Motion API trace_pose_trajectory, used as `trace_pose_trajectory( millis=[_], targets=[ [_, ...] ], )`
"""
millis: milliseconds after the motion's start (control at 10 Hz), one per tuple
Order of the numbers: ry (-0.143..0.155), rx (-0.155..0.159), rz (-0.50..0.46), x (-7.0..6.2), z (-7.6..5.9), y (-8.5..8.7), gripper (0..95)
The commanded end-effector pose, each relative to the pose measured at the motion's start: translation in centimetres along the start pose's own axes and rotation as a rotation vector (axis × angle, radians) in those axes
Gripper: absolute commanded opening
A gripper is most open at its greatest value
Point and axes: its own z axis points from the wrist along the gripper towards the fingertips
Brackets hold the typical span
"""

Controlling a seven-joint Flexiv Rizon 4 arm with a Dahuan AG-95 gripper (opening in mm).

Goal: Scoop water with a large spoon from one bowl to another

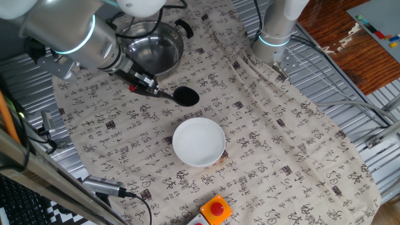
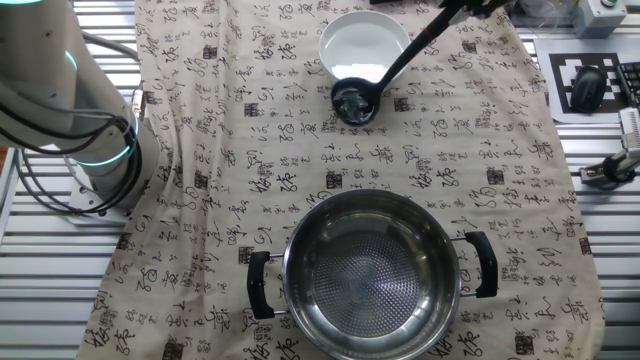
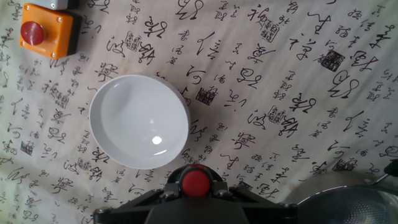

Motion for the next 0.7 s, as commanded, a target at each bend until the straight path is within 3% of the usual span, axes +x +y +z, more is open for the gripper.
trace_pose_trajectory(
  millis=[100, 700],
  targets=[
    [0.001, 0.002, -0.004, 0.0, 0.1, -0.2, 0.0],
    [0.001, 0.003, -0.032, 0.8, 0.4, -1.6, 0.0]
  ],
)
